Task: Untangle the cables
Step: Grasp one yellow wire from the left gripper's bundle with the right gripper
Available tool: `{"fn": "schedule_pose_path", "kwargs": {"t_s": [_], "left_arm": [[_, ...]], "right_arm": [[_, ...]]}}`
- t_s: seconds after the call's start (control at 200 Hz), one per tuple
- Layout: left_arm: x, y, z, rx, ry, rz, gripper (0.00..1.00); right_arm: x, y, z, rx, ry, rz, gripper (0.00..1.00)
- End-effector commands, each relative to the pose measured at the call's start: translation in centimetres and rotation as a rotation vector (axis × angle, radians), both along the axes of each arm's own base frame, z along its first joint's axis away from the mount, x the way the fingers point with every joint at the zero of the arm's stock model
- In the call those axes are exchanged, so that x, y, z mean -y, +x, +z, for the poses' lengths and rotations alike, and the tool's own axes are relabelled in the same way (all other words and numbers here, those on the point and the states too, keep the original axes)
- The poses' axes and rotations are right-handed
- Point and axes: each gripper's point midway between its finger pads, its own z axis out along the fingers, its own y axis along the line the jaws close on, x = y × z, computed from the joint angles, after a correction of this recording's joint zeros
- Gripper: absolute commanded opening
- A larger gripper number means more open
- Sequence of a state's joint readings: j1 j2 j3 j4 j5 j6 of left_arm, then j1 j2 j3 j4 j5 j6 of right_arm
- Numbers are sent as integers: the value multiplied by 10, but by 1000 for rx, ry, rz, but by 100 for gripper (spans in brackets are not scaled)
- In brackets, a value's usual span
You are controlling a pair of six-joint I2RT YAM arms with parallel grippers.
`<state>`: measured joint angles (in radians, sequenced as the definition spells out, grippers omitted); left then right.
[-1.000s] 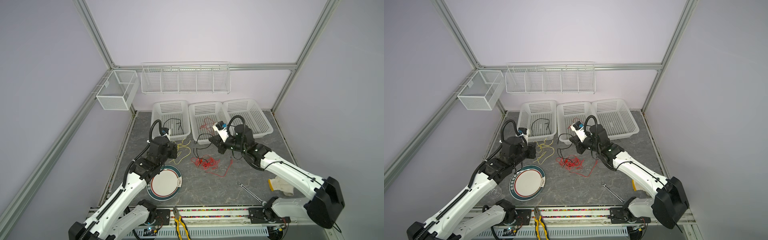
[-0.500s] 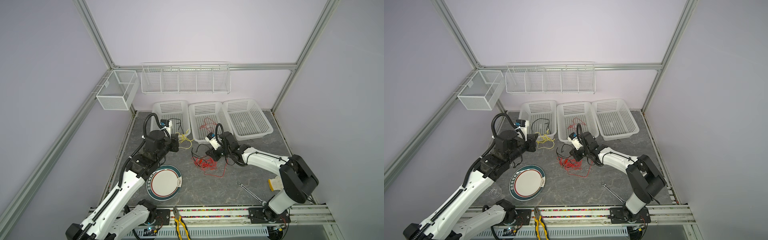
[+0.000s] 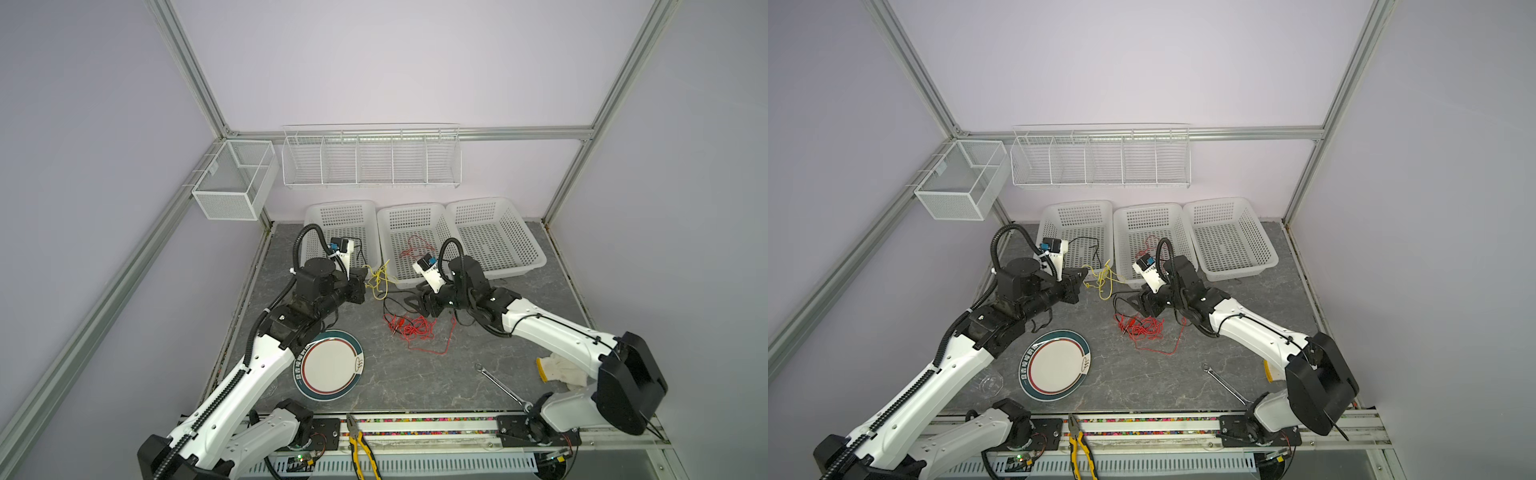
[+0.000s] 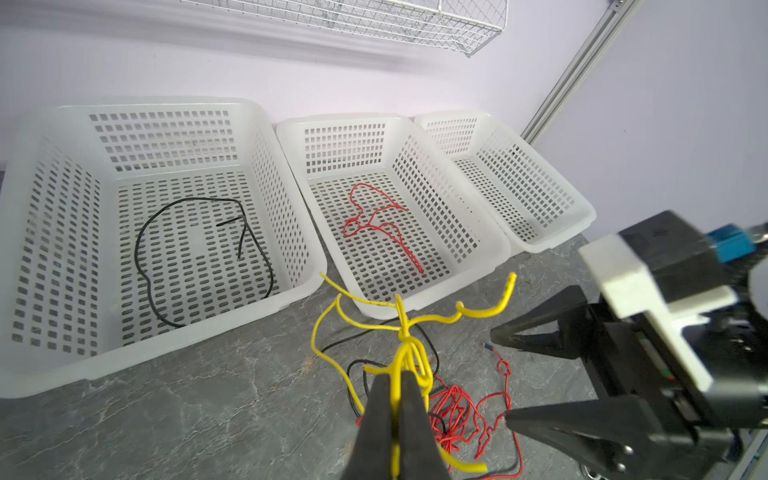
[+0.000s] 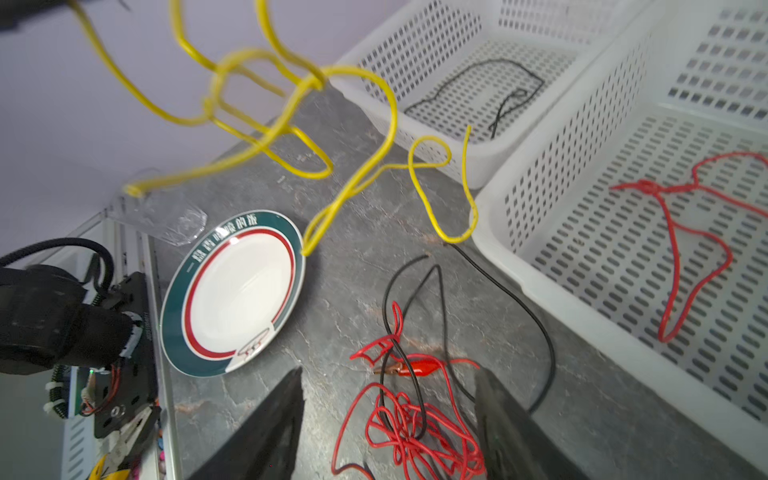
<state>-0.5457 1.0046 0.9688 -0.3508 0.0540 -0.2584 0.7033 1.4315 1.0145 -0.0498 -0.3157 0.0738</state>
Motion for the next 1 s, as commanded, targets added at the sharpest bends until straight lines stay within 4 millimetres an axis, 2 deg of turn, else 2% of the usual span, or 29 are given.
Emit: {"fn": "schedule_pose_path", "kwargs": {"t_s": [0.0, 0.105, 0.33, 0.475, 0.585, 0.655, 0.75, 0.84, 0.995], "left_arm": [[10, 1, 20, 34, -58, -31, 0], [16, -2, 21, 34, -75, -57, 0], [22, -6, 24, 39, -114, -86, 0], [21, -7, 22, 38, -119, -85, 0], [20, -8, 22, 43, -118, -82, 0], [20, -8, 23, 47, -118, -82, 0], [19, -8, 25, 55, -117, -82, 0], [15, -8, 24, 57, -107, -65, 0], [3, -11, 28, 74, -117, -12, 0]], "right_arm": [[-14, -3, 32, 24, 91, 50, 70], [-23, 2, 39, 12, 133, 55, 72], [-44, 13, 33, -49, 189, 81, 71], [-49, 15, 22, -74, 180, 88, 66], [-48, 16, 13, -82, 163, 82, 58], [-46, 17, 8, -85, 154, 73, 49], [-45, 19, 4, -77, 147, 56, 27], [-41, 23, 3, -64, 136, 34, 12], [-28, 33, -4, -38, 76, -52, 9]]}}
